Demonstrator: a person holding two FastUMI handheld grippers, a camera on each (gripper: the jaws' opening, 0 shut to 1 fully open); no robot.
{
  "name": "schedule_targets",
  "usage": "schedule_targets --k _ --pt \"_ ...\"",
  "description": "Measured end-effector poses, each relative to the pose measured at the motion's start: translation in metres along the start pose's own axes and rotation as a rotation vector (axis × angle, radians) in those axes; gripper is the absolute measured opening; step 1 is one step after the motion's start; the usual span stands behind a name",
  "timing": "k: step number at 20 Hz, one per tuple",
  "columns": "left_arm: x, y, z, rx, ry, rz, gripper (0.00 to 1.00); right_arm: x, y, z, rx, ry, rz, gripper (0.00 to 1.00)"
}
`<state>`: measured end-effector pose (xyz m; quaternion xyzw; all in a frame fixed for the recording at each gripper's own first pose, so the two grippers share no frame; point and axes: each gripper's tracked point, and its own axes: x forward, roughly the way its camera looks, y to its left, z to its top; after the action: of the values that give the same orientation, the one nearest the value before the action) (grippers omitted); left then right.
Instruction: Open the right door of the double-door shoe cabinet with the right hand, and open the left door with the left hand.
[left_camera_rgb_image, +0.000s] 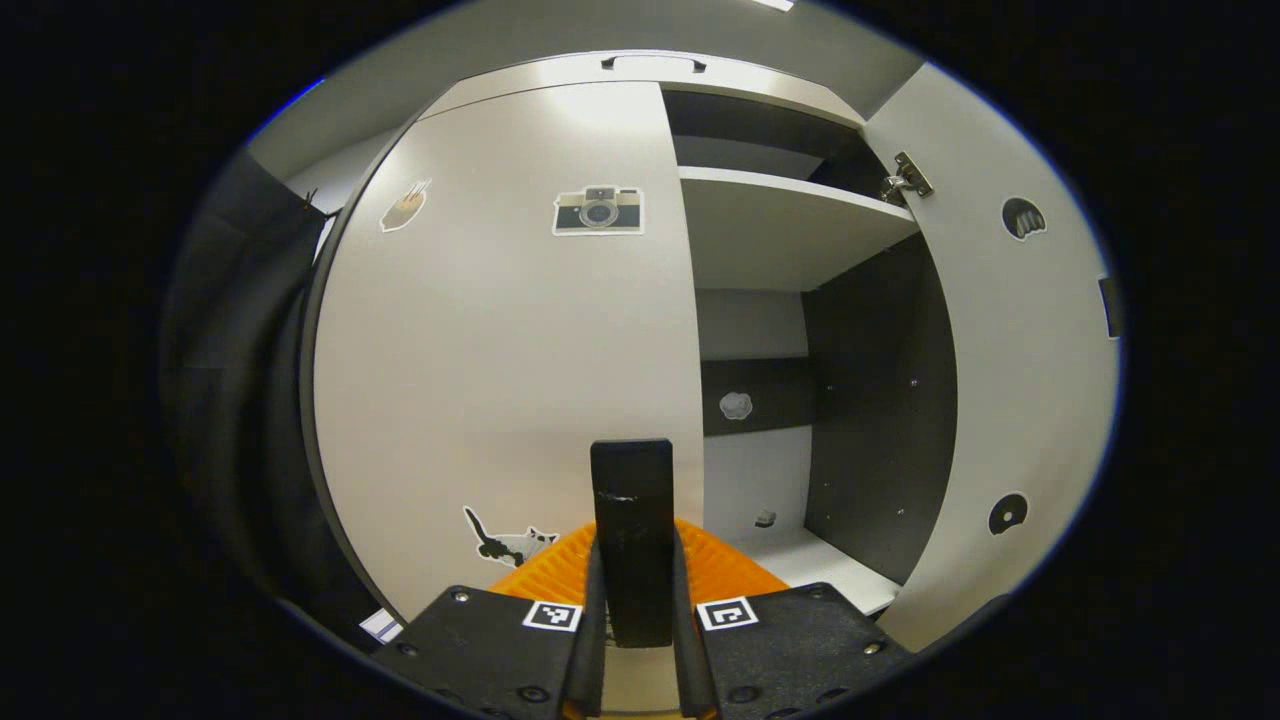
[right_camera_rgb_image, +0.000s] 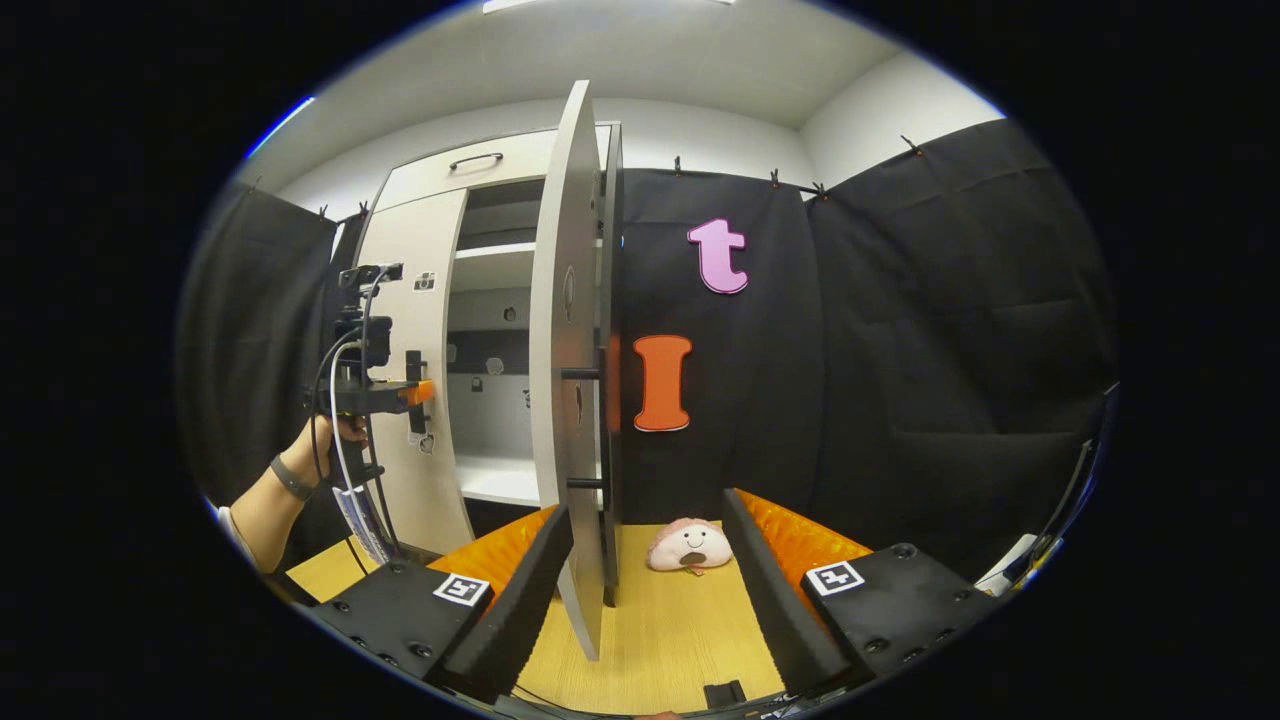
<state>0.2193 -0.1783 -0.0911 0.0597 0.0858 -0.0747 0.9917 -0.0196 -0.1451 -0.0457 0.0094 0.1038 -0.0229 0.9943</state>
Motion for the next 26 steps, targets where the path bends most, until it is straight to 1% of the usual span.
schedule_targets --k 1,2,5,9,10,13,18,19,20,21,23,24,25,26 --pt "-0.002 0.000 -0.002 -0.020 0.020 -0.008 0.23 -0.001 0.001 0.002 0.005 -0.001 0.004 0.99" --pt "-0.005 0.000 -0.003 -0.028 0.036 -0.019 0.22 0.002 0.001 0.003 0.012 -0.002 0.010 0.99" --pt "-0.023 0.004 -0.003 -0.007 0.057 -0.050 0.21 0.012 -0.001 0.006 0.011 -0.008 0.013 0.99" --pt "-0.047 0.016 -0.001 -0.009 0.070 -0.073 0.21 -0.006 0.006 0.002 0.009 -0.009 0.025 0.99" --pt "-0.053 0.019 -0.001 -0.014 0.070 -0.073 0.21 -0.005 0.007 0.002 0.007 -0.009 0.028 0.99" --pt "-0.070 0.026 0.000 -0.021 0.061 -0.064 0.20 -0.007 0.010 0.003 -0.002 -0.011 0.025 0.99" --pt "-0.090 0.045 0.002 -0.036 0.044 -0.021 0.20 -0.008 0.017 0.000 -0.003 -0.006 0.022 0.99" --pt "-0.094 0.050 0.003 -0.026 0.038 -0.020 0.20 -0.009 0.018 0.000 -0.003 -0.007 0.021 0.94" --pt "-0.100 0.055 0.004 -0.023 0.032 -0.019 0.20 -0.008 0.020 0.000 -0.003 -0.008 0.016 0.94" --pt "-0.103 0.060 0.005 -0.023 0.028 -0.015 0.20 -0.007 0.021 0.000 -0.001 -0.007 0.010 0.99" --pt "-0.112 0.074 0.005 -0.029 0.024 0.000 0.19 -0.005 0.026 0.001 0.006 -0.008 0.010 0.99" --pt "-0.115 0.080 0.007 -0.033 0.018 0.010 0.20 -0.004 0.028 0.002 0.008 -0.011 0.010 0.94" --pt "-0.117 0.086 0.008 -0.040 0.009 0.020 0.19 -0.005 0.028 0.004 0.007 -0.017 0.009 0.94" --pt "-0.118 0.091 0.009 -0.046 -0.002 0.026 0.18 -0.006 0.027 0.003 0.002 -0.020 0.003 0.99"
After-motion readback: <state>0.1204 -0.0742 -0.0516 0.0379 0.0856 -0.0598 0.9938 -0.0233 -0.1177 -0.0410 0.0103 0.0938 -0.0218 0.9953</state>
